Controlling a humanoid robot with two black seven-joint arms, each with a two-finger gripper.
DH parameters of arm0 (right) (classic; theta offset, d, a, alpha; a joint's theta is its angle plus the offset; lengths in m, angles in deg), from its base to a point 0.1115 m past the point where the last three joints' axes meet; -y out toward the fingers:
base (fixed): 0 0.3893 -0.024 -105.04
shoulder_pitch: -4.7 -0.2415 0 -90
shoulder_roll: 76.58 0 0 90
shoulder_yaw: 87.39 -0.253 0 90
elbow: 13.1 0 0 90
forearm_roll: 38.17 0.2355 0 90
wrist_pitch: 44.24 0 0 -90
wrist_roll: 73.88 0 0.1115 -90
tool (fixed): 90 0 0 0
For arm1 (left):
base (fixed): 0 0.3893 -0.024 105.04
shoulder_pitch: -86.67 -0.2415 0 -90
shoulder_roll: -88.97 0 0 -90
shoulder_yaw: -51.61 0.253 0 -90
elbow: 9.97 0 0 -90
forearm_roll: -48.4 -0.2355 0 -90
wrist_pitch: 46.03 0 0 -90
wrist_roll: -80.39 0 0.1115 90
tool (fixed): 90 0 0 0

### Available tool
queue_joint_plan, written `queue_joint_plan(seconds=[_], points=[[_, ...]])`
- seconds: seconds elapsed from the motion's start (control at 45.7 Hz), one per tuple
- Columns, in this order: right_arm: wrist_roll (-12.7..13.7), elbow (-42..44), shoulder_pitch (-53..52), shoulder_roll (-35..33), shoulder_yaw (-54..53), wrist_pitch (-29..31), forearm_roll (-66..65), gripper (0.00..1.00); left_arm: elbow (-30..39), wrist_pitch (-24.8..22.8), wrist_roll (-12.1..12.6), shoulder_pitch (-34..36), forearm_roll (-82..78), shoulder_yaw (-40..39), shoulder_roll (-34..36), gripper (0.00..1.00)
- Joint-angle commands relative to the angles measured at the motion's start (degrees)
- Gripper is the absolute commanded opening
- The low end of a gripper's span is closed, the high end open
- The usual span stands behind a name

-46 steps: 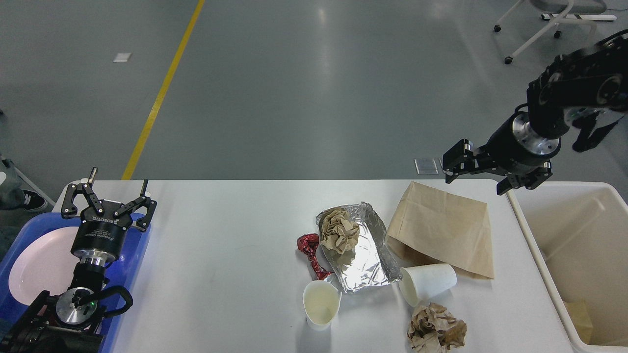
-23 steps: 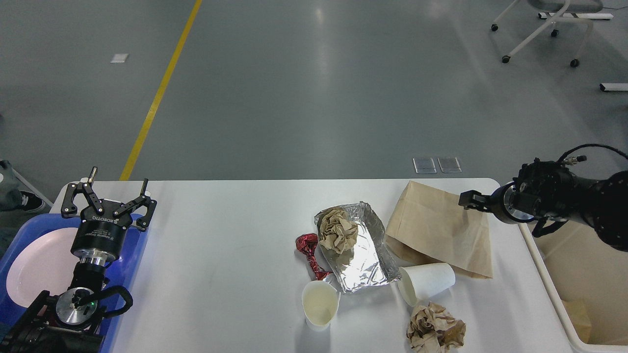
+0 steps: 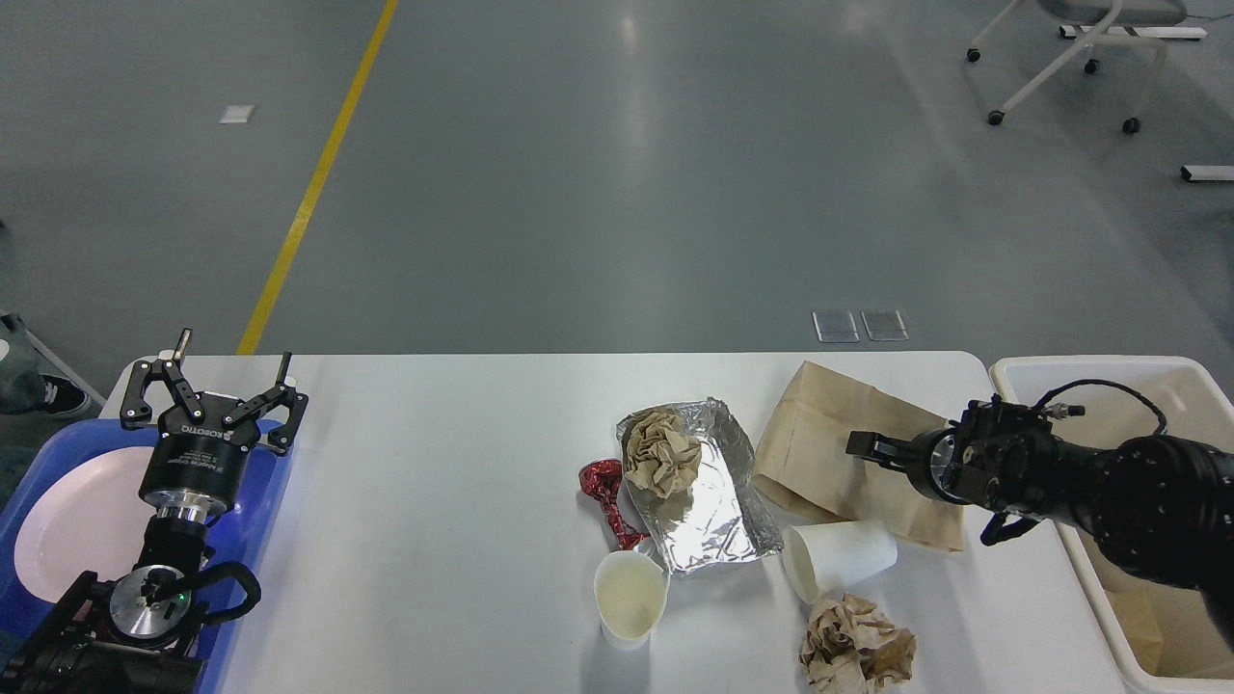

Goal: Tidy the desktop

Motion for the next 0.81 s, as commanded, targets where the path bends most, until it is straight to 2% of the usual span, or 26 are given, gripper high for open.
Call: queue_joint_plan(seconds=[0.0,0.044,0.066,0.088,0.175,0.219,0.241,0.503,0.788], points=[[0.2,0.0,1.1,0.9,-0.1,-3.1,0.0,1.0,0.0,0.0,0.0,0.0,0.0,0.0,0.0,0.96],[0.2,0.0,1.1,0.8,-0.2,-3.2,0.3,1.0,0.0,0.0,0.0,0.0,0.0,0.0,0.0,0.96],[0.2,0.0,1.1,0.7,-0.3,-3.8,0.9,0.93,0.0,0.0,0.0,0.0,0.0,0.0,0.0,0.96],[0.2,0.0,1.1,0.7,-0.4,-4.0,1.0,0.82,0.0,0.0,0.0,0.0,0.0,0.0,0.0,0.96],[0.3,-0.5,0.9,0.6,-0.4,-3.9,1.1,0.29,0.0,0.0,0.0,0.0,0.0,0.0,0.0,0.96],[0.4,-0.5,0.9,0.4,-0.4,-3.6,1.1,0.07,0.0,0.0,0.0,0.0,0.0,0.0,0.0,0.96],[0.4,-0.5,0.9,0.4,-0.4,-3.5,1.0,0.0,0.0,0.0,0.0,0.0,0.0,0.0,0.0,0.96],[3.6,-0.9,0.8,0.0,-0.7,-4.1,1.9,0.0,0.0,0.0,0.0,0.0,0.0,0.0,0.0,0.96],[3.6,-2.7,-1.0,-2.6,-0.7,-3.6,4.8,0.0,0.0,0.0,0.0,0.0,0.0,0.0,0.0,0.96]])
